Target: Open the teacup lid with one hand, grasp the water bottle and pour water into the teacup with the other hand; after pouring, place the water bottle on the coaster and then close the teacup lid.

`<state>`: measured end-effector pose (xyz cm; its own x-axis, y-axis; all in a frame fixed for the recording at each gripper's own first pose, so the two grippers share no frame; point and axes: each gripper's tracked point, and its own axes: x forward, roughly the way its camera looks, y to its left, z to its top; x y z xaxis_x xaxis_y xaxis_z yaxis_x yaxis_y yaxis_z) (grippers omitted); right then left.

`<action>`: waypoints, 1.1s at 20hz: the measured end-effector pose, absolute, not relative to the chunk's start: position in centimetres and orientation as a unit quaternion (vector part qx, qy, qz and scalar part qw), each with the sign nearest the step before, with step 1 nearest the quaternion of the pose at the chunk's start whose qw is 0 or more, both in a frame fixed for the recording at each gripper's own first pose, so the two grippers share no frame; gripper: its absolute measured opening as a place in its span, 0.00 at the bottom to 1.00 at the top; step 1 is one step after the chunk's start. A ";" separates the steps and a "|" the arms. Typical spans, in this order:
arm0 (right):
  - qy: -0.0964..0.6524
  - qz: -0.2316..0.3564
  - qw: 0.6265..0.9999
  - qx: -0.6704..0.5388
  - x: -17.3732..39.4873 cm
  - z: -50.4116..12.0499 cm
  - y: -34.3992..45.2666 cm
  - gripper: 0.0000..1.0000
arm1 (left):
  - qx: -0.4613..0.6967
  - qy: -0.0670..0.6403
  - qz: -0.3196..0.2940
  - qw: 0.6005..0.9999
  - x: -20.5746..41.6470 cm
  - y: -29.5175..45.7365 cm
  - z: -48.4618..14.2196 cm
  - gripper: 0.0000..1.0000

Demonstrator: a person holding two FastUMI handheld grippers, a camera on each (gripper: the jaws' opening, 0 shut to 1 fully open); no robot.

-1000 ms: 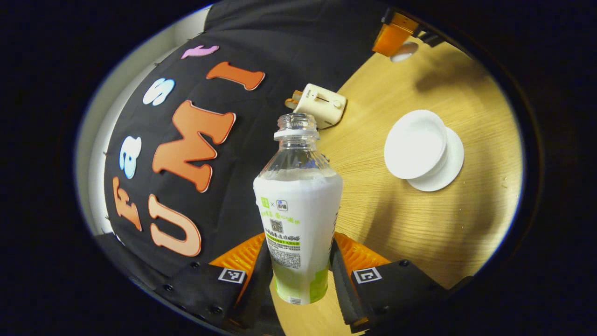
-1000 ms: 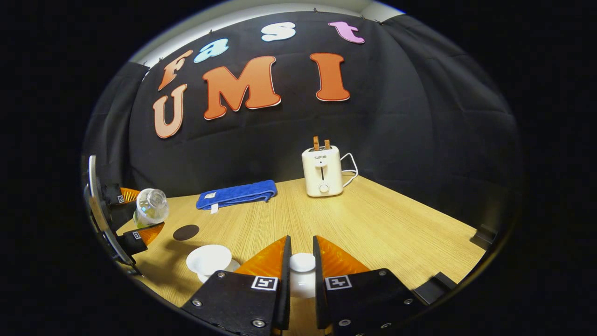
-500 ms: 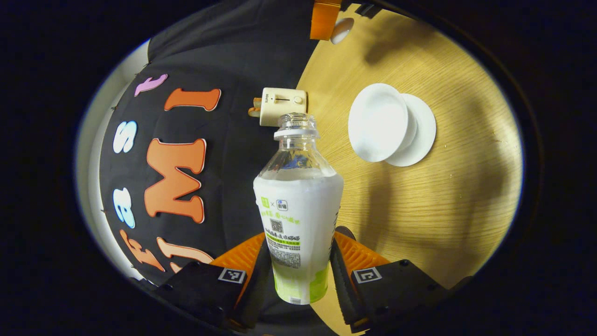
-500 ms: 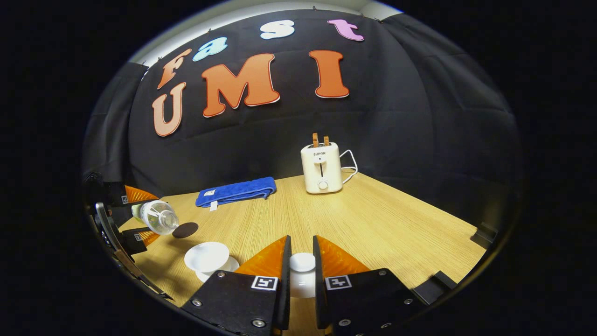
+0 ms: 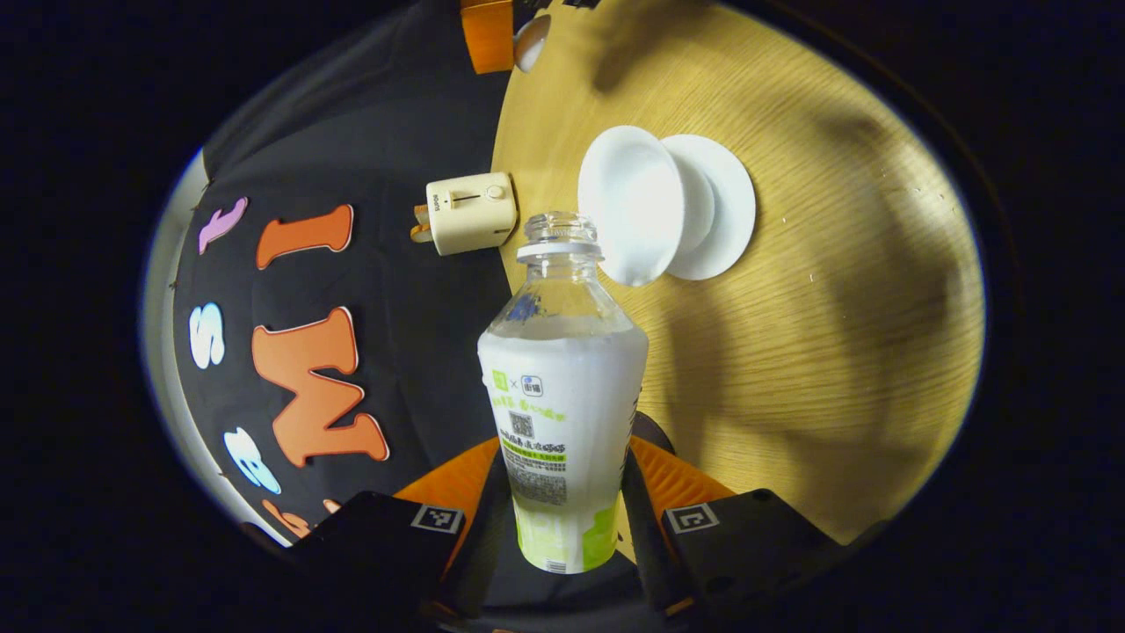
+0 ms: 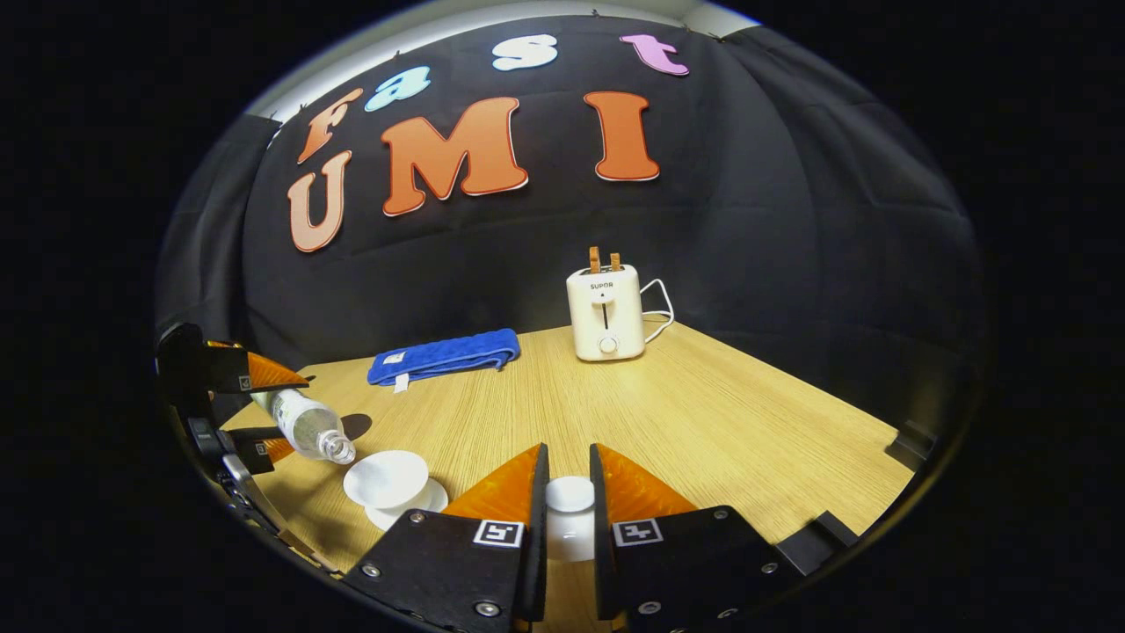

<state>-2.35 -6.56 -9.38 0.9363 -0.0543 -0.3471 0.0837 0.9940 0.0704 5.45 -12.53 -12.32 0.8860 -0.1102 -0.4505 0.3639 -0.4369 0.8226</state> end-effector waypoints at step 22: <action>0.187 -0.034 0.981 0.040 -2.7 -10.0 -7.0 0.23 | 0.913 0.034 -0.231 0.334 5.0 -16.1 -10.7 0.68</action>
<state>-2.71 -6.99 -9.95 0.9280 -0.0509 -0.3691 0.0806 0.9946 0.0655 5.00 -16.13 -10.68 0.8909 -0.0925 -0.4447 0.2159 -0.7752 0.5937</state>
